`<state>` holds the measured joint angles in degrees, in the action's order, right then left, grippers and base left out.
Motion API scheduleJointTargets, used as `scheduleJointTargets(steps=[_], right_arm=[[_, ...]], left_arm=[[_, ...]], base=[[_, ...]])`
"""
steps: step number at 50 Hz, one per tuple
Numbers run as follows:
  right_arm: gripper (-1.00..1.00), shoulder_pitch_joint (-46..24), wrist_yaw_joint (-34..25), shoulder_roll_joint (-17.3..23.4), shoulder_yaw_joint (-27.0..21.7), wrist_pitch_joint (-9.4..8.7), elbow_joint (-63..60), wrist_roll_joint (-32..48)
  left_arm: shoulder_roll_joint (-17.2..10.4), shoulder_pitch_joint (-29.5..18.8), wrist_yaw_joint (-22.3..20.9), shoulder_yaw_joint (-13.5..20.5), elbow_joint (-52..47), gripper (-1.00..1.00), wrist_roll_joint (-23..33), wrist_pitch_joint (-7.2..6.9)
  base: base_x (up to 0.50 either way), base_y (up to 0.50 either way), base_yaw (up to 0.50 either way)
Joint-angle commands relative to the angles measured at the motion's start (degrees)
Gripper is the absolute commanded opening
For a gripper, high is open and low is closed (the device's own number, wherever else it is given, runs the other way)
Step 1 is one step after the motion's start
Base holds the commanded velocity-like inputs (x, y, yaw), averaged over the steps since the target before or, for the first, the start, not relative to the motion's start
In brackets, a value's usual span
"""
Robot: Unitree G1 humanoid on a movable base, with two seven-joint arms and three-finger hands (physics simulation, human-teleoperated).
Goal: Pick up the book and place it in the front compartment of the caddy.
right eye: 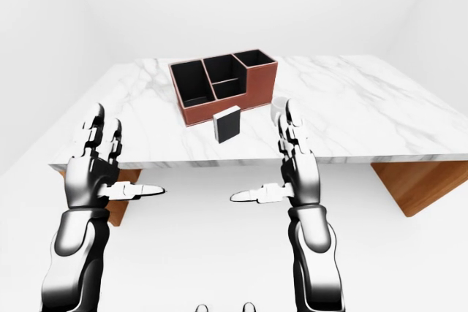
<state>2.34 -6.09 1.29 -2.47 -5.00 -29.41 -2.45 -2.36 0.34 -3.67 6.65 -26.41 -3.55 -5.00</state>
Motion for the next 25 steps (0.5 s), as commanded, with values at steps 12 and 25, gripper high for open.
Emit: scheduleJointTargets(steps=[12, 25], right_arm=[[1.00, -0.6, 0.8, -0.1, 0.4, 0.00, -4.1, 1.2], [1.00, 0.4, -1.6, 0.0, 1.3, 0.00, -7.2, 0.2]], left_arm=[[0.1, 0.2, -0.1, -0.1, -1.0, 1.00, 0.2, 0.00], [0.1, 0.2, -0.2, -0.2, -0.7, 1.00, 0.2, 0.00]], base=[[0.00, 0.08, 0.00], [0.37, 0.00, 0.00]])
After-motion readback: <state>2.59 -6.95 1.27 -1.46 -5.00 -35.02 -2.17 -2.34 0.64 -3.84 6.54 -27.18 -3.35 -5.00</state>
